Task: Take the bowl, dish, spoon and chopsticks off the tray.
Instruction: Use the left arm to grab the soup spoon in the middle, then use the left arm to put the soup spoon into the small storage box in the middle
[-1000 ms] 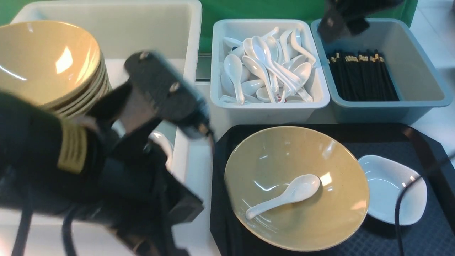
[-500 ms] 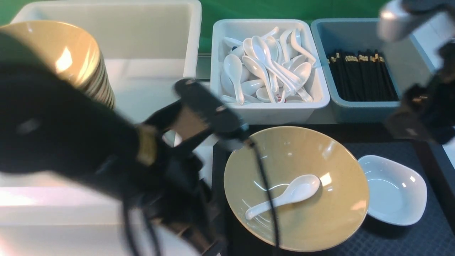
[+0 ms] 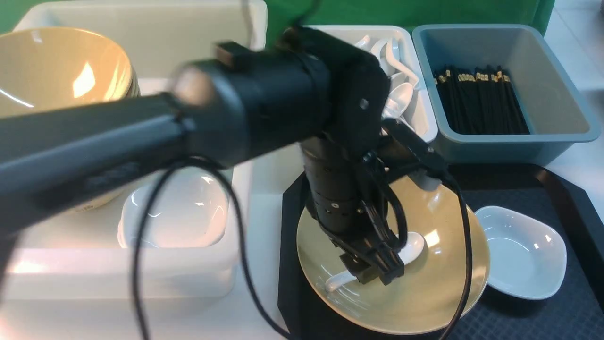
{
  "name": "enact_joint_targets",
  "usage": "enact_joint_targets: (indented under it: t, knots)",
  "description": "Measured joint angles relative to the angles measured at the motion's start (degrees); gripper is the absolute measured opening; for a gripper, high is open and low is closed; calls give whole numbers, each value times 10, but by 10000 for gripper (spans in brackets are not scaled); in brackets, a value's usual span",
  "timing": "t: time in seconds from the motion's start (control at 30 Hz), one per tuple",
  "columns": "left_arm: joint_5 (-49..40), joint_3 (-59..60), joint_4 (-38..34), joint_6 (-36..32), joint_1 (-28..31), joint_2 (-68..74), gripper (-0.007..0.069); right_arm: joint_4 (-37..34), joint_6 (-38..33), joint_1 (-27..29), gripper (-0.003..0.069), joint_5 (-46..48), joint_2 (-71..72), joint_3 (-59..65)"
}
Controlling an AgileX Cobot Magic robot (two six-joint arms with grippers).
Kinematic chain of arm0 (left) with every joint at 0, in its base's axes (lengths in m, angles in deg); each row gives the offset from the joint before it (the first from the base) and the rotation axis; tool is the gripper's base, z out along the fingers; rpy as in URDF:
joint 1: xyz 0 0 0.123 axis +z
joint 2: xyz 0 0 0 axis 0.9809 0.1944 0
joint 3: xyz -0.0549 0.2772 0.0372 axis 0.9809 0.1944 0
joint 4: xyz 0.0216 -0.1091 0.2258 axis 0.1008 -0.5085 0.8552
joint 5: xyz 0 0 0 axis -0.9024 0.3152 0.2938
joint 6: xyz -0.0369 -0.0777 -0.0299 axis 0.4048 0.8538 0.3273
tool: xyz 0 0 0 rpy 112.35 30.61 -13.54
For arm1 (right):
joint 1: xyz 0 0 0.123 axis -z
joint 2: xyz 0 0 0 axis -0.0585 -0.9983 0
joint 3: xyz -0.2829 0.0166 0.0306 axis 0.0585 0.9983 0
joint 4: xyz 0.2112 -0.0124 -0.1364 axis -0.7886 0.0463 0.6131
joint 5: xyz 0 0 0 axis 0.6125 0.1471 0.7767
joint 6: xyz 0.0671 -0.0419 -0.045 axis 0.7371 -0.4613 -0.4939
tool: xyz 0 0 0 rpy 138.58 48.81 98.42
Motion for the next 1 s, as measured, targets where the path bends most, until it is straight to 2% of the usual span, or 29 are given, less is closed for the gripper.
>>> enact_joint_targets:
  t: [0.27,0.33,0.37,0.4,0.47,0.5,0.53,0.73,0.83,0.9,0.97,1.0]
  knots:
    - [25,-14,25,5,0,68,424,15,-1,0,542,0,13,33]
    - [25,-15,24,7,0,80,386,15,-1,0,542,0,13,38]
    - [25,-15,22,11,0,82,344,15,-1,0,542,0,14,40]
    - [25,-17,18,14,0,82,270,15,-1,0,542,0,14,41]
    - [24,-20,16,16,0,82,204,15,-1,0,542,0,14,41]
    - [15,-32,15,18,0,80,98,15,-2,0,542,0,15,41]
    - [8,-42,15,19,0,79,71,15,-2,0,542,0,15,41]
    - [-29,-152,14,25,18,57,71,15,-2,0,542,0,16,41]
    - [-30,-234,14,31,56,48,71,15,-2,0,542,0,16,41]
    - [-11,-273,14,48,86,48,71,15,-1,0,542,0,16,41]
    - [54,-306,12,75,129,60,71,15,0,0,542,-6,16,41]
    - [61,-308,11,77,132,62,71,15,0,0,542,-8,16,41]
